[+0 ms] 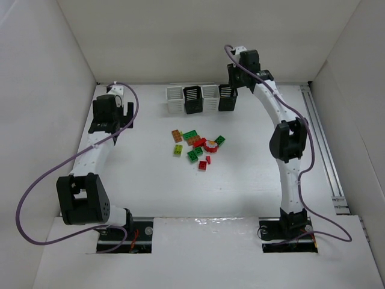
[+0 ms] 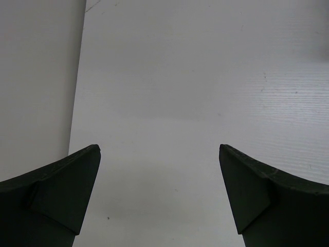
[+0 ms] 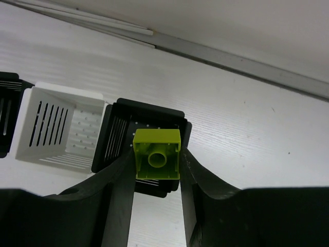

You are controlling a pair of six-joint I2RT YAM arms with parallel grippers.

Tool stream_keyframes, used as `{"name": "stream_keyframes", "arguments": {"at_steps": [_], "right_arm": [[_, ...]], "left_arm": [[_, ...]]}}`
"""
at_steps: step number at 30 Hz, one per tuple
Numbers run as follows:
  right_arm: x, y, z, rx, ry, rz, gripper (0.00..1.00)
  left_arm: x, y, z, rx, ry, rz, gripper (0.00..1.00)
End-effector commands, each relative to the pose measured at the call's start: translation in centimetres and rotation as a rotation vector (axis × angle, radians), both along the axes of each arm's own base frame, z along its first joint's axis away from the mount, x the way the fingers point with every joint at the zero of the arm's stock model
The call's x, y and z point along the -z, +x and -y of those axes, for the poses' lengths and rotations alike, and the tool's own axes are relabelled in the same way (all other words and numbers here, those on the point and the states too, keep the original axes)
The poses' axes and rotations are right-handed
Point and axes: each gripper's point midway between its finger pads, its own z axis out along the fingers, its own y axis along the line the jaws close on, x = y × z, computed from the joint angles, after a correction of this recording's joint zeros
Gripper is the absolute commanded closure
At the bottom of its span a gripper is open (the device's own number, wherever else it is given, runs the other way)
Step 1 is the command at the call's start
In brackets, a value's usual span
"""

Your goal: Sort the legos into containers by color

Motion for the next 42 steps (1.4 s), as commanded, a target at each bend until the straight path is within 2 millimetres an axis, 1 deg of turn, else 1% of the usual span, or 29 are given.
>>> {"name": "stream_keyframes", "arguments": {"at_steps": [1, 2, 4, 7, 8, 11, 15, 16, 18, 19, 20, 21, 22, 23, 24, 26, 27, 28, 29, 31, 32, 33, 34, 35, 36, 38, 39, 41, 42], "right_arm": [[-2.9, 0.2, -1.4, -0.028, 0.049, 0.062, 1.00], [-2.1, 0.1, -1.5, -0.037, 0.049, 0.041, 1.00], [-1.9, -0.2, -1.7, -0.044, 0.051, 0.030, 1.00], [-0.6, -0.7, -1.9, -0.060, 0.053, -0.008, 0.86], [-0.1, -0.8, -1.8, -0.060, 0.050, -0.018, 0.76], [0.4, -0.9, -2.4, -0.069, 0.048, -0.027, 0.70], [-0.2, -0.7, -2.9, -0.070, 0.047, -0.007, 0.54], [0.4, -0.7, -2.9, -0.069, 0.045, -0.015, 0.52], [-0.1, -0.6, -2.9, -0.070, 0.047, -0.005, 0.45], [-0.1, -0.7, -3.5, -0.079, 0.047, -0.005, 0.37], [-0.6, -0.8, -3.5, -0.079, 0.050, 0.004, 0.36], [-0.7, -0.8, -3.5, -0.079, 0.050, 0.004, 0.36], [-0.8, -0.7, -3.5, -0.079, 0.052, 0.012, 0.36], [-1.6, -0.8, -3.5, -0.080, 0.055, 0.024, 0.36], [-1.6, -1.0, -4.2, -0.100, 0.062, 0.022, 0.36], [-3.2, -1.9, -4.6, -0.131, 0.084, 0.031, 0.36], [-3.6, -2.6, -5.1, -0.171, 0.095, 0.020, 0.36], [-3.4, -4.5, -7.3, -0.301, 0.140, -0.021, 0.36], [-4.7, -6.2, -8.0, -0.419, 0.125, 0.000, 0.36], [-4.9, -10.4, -11.6, -0.625, 0.167, -0.030, 0.34], [-3.8, -12.3, -12.6, -0.679, 0.158, -0.070, 0.34], [-3.7, -13.7, -13.4, -0.755, 0.118, -0.068, 0.34], [-2.3, -16.1, -13.9, -0.793, 0.094, -0.155, 0.36], [-1.3, -18.6, -16.1, -0.875, 0.083, -0.200, 0.38], [-0.4, -20.1, -16.6, -0.928, 0.060, -0.228, 0.42], [0.2, -23.1, -18.5, -1.019, 0.063, -0.246, 0.42], [1.3, -24.7, -18.4, -1.047, 0.049, -0.260, 0.42], [1.5, -26.1, -19.4, -1.129, 0.036, -0.208, 0.39], [2.3, -28.2, -20.0, -1.198, 0.049, -0.229, 0.39]], "left_arm": [[-3.3, 1.2, -0.3, -0.012, 0.004, 0.092, 0.01], [-3.3, 1.2, -0.2, -0.005, -0.001, 0.093, 0.01], [-2.8, 1.1, -0.2, -0.004, -0.001, 0.082, 0.01], [-2.4, 0.9, -0.2, -0.004, -0.001, 0.073, 0.01], [-2.4, 0.9, -0.2, -0.004, -0.001, 0.073, 0.01], [-2.0, 0.7, -0.2, -0.005, -0.002, 0.064, 0.01], [-1.9, 0.5, -0.2, -0.005, -0.002, 0.064, 0.01], [-1.9, 0.6, 0.2, 0.011, -0.011, 0.064, 0.01], [-2.3, 0.6, 0.7, 0.036, -0.026, 0.077, 0.01], [-3.0, 0.3, 1.2, 0.060, -0.039, 0.089, 0.01], [-2.5, -0.1, 2.3, 0.125, -0.065, 0.074, 0.01], [-1.8, -0.6, 3.1, 0.168, -0.051, 0.056, 0.01], [-2.0, -1.2, 4.0, 0.204, -0.037, 0.064, 0.01], [-1.7, -1.7, 5.8, 0.259, -0.026, 0.056, 0.01], [-0.7, -2.4, 6.6, 0.279, -0.027, 0.037, 0.01], [-0.7, -3.1, 7.9, 0.326, -0.045, 0.032, 0.01], [-0.7, -3.1, 8.1, 0.328, -0.061, 0.032, 0.01], [0.0, -3.5, 8.2, 0.318, -0.077, 0.011, 0.01], [0.0, -3.5, 8.2, 0.310, -0.090, 0.011, 0.01], [0.5, -3.7, 7.8, 0.279, -0.108, 0.004, 0.01], [0.5, -3.7, 7.5, 0.264, -0.115, 0.005, 0.01], [0.5, -3.7, 7.0, 0.244, -0.123, 0.007, 0.01], [0.1, -3.7, 6.5, 0.201, -0.123, 0.019, 0.01], [-0.1, -3.5, 5.6, 0.156, -0.119, 0.034, 0.01], [-0.1, -3.5, 5.2, 0.123, -0.113, 0.037, 0.01], [-1.0, -3.3, 3.9, 0.060, -0.091, 0.075, 0.01], [-0.8, -3.3, 3.4, 0.037, -0.095, 0.081, 0.01], [-0.8, -3.3, 2.9, 0.025, -0.095, 0.081, 0.01], [-0.8, -3.4, 2.8, 0.017, -0.090, 0.082, 0.01]]}}
